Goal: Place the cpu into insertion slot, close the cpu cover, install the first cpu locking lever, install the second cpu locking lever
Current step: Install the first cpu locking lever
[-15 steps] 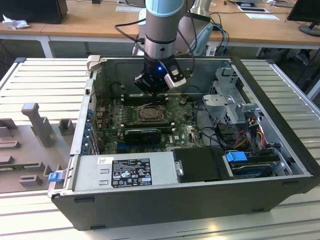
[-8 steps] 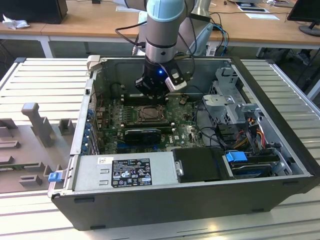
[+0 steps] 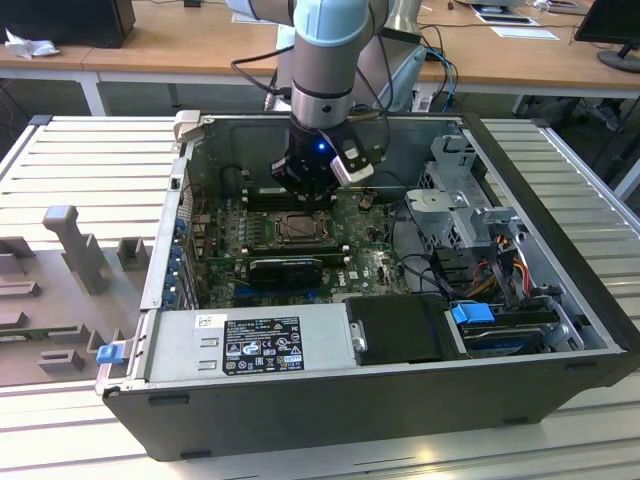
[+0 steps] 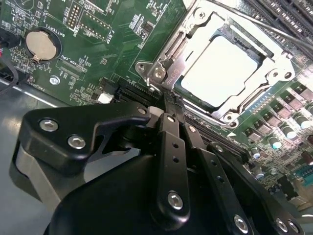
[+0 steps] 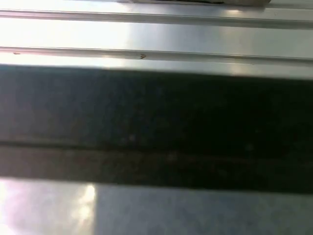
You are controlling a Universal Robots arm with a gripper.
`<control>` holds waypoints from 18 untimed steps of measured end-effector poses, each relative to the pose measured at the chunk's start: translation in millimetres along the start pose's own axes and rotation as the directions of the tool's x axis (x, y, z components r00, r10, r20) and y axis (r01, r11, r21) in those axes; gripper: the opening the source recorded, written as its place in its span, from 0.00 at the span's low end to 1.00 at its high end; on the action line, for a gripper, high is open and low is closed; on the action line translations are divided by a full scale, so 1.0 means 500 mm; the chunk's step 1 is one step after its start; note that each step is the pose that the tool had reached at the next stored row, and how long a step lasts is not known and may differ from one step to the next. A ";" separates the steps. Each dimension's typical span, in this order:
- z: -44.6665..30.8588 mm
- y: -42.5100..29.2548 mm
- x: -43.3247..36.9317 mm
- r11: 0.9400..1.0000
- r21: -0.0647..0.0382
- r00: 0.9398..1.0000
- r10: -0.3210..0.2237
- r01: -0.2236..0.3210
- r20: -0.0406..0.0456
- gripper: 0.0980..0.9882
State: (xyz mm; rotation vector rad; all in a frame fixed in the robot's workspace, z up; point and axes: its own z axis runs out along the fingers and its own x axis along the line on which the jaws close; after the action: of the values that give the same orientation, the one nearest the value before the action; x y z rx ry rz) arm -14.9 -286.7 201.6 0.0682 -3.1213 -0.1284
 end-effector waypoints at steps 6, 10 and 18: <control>0.001 0.000 -0.002 1.000 -0.010 1.000 -0.003 0.003 0.000 0.01; -0.022 0.002 -0.002 1.000 -0.012 1.000 -0.004 0.004 0.000 0.01; -0.046 -0.001 -0.001 1.000 -0.011 1.000 -0.004 0.004 0.000 0.01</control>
State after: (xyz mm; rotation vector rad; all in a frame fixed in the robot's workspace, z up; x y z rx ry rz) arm -14.0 -289.1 224.4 0.0739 -3.1204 -0.1458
